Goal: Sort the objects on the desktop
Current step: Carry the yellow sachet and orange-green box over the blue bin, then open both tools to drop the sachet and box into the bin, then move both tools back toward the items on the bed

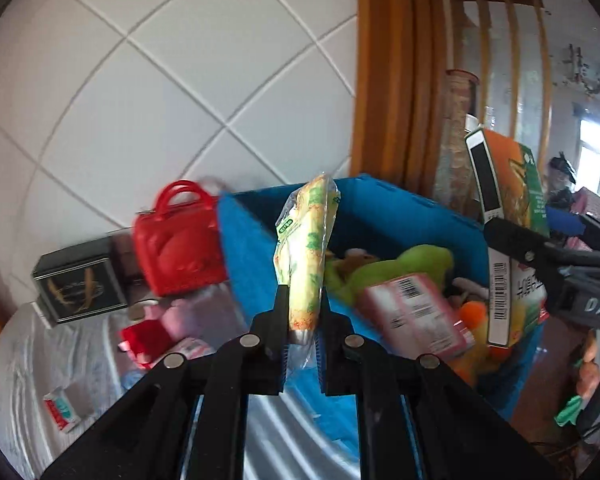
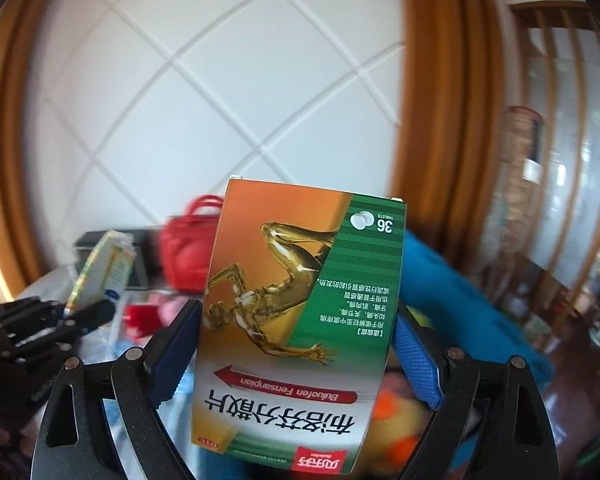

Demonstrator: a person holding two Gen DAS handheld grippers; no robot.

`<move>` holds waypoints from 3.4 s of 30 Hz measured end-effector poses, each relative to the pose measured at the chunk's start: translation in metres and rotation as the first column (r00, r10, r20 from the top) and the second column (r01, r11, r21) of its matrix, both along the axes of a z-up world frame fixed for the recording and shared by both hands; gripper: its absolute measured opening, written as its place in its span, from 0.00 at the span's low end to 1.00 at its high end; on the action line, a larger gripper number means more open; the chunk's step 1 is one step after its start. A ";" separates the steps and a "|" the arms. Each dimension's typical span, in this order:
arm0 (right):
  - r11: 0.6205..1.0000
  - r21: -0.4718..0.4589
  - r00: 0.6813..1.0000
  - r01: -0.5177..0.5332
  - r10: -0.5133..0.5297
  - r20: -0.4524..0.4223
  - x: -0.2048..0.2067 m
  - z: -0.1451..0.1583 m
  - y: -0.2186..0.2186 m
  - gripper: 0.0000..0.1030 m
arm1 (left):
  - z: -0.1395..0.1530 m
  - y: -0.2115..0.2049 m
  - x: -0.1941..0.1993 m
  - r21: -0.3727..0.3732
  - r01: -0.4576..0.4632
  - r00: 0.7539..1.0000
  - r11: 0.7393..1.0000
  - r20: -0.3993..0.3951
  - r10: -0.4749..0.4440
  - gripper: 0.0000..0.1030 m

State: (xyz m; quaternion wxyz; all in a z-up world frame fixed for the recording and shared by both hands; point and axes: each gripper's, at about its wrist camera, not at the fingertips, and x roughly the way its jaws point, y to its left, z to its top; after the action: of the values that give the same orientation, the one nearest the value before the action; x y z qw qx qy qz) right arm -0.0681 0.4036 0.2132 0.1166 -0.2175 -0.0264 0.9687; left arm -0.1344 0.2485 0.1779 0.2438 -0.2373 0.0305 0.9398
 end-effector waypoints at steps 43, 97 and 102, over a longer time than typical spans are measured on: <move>0.993 0.064 0.976 0.101 -0.112 0.186 -0.019 -0.083 0.194 1.00 | -0.015 0.215 -0.008 -0.144 0.036 0.995 0.989 0.096 -0.023 0.61; 0.949 -0.087 0.935 -0.304 0.315 0.161 -0.057 -0.088 -0.191 1.00 | -0.152 -0.326 -0.035 -0.110 -0.579 0.749 0.808 0.318 0.580 0.62; 0.950 -0.161 0.904 -0.267 0.304 0.299 -0.100 -0.141 -0.206 1.00 | -0.209 -0.394 -0.049 -0.166 -0.661 0.611 0.732 0.447 0.654 0.62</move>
State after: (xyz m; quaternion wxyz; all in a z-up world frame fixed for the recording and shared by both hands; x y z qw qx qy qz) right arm -0.1683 0.1981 0.0723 -0.0452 -0.3721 -0.0203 0.9269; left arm -0.1835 -0.1450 -0.0315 -0.1161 -0.4535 -0.1268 0.8745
